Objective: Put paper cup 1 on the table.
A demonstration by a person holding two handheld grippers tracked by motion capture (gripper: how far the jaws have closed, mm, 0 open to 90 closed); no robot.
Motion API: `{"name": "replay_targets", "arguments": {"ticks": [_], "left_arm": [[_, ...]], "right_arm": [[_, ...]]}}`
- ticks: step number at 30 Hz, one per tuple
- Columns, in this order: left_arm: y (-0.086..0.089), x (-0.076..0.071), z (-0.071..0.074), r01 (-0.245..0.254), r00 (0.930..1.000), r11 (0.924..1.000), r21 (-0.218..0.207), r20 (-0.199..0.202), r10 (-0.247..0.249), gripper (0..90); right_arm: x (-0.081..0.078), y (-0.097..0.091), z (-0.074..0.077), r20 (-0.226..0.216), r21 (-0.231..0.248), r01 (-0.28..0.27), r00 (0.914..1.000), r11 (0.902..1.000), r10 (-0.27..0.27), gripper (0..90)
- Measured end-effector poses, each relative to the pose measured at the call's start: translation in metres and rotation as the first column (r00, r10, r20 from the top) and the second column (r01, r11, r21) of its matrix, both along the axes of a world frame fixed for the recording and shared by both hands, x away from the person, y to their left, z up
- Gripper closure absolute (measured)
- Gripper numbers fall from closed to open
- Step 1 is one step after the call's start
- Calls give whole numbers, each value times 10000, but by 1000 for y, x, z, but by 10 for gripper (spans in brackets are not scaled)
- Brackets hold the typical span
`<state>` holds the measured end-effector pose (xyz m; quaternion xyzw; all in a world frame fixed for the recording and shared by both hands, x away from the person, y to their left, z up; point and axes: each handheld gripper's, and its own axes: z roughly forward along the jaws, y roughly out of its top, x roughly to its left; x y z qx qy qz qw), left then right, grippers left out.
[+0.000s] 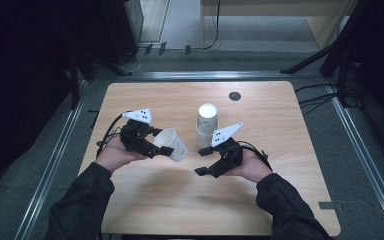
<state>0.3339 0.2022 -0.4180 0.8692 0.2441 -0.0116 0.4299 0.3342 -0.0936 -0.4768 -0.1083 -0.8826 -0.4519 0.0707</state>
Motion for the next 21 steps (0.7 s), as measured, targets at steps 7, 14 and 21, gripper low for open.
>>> {"name": "replay_targets", "arguments": {"ticks": [7,14,21], "left_arm": [[19,8,3,-502,9987,9966,651,19,502,232],[39,16,-3,-1091,9938,9851,1329,-67,1109,233],[55,25,-12,-1686,9845,9674,1887,-159,1747,232]], "right_arm": [[-1,0,-1,115,-28,36,9999,10000,-35,271],[0,-1,-1,72,-78,52,10000,10000,-51,272],[-1,0,-3,70,-148,22,10000,9999,-21,273]]}}
